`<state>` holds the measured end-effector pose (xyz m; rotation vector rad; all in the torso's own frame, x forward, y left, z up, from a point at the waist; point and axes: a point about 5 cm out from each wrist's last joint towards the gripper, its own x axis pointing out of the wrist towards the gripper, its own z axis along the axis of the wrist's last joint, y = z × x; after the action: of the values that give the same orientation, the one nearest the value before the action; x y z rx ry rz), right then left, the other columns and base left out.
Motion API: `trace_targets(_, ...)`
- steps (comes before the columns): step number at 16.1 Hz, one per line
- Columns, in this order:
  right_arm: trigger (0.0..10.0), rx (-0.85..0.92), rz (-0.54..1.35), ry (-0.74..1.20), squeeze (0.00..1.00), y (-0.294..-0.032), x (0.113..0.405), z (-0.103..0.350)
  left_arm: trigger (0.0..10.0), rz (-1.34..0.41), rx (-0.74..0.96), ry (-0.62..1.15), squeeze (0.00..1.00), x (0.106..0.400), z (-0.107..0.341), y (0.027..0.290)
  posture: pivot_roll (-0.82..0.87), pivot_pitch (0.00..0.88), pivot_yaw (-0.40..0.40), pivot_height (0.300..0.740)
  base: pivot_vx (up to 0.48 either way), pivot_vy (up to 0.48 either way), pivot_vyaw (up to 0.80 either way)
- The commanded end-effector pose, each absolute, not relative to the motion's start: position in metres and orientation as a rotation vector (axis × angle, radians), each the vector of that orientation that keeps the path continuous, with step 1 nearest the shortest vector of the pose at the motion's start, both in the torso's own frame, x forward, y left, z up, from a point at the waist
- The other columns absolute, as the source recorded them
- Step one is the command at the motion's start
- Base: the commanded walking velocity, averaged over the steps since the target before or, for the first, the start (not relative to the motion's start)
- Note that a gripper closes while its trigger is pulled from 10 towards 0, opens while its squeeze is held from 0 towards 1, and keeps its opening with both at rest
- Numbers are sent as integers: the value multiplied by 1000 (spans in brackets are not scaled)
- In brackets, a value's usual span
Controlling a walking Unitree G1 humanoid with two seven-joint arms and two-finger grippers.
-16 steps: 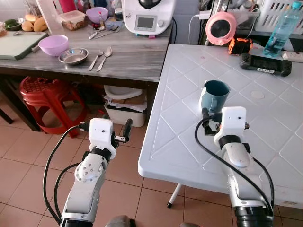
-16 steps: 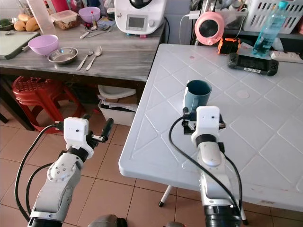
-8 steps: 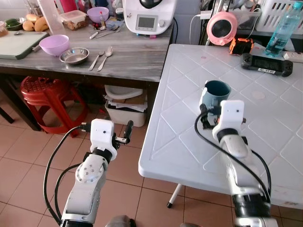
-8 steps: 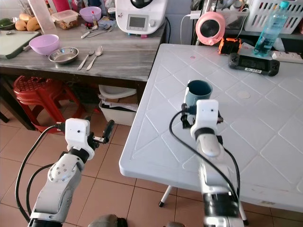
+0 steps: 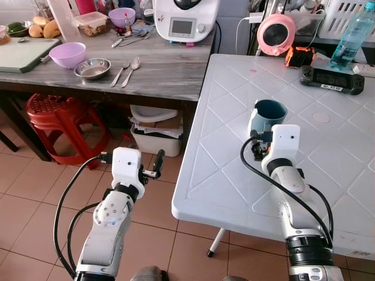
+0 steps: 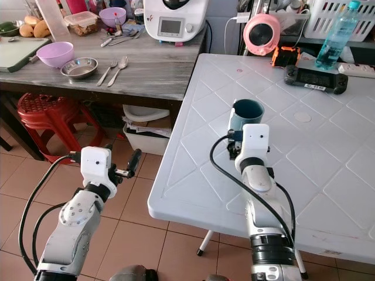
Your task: Setting the table
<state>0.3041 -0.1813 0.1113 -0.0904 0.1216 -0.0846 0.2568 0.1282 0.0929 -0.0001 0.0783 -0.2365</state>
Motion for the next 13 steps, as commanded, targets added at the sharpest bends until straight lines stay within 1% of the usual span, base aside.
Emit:
trace_targets(1,0,-84,-91,117,0,-185,308,114,10000,-236,8,70,0,258,97,130,-26,0,64,740,0,0,0)
trace_targets(7,0,-85,-92,106,0,-190,316,118,10000,-233,11,64,0,263,98,130,-24,0,66,740,0,0,0)
trace_targets(13,0,-79,-71,102,0,-187,317,117,10000,-228,7,67,0,263,97,129,-29,0,65,740,0,0,0)
